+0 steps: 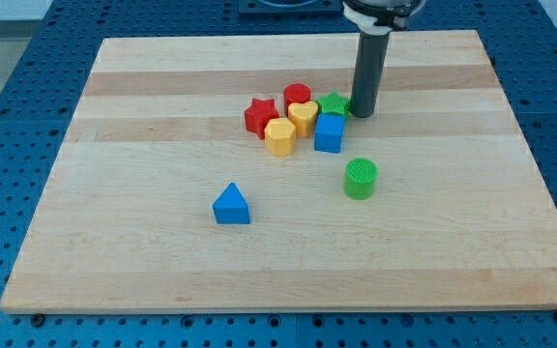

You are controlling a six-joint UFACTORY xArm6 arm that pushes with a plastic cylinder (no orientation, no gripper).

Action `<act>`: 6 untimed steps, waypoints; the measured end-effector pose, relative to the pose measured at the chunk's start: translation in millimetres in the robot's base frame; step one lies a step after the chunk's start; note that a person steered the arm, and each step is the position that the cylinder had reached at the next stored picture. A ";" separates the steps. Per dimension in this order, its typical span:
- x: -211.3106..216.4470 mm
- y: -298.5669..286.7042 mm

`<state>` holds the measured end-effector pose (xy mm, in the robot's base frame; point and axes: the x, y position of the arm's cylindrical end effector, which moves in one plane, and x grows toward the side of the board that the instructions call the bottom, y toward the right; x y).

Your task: Slide the green circle near to the yellow hexagon

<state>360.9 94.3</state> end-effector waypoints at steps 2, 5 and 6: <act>1.3 7.2; 92.9 45.7; 119.1 39.2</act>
<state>480.0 133.6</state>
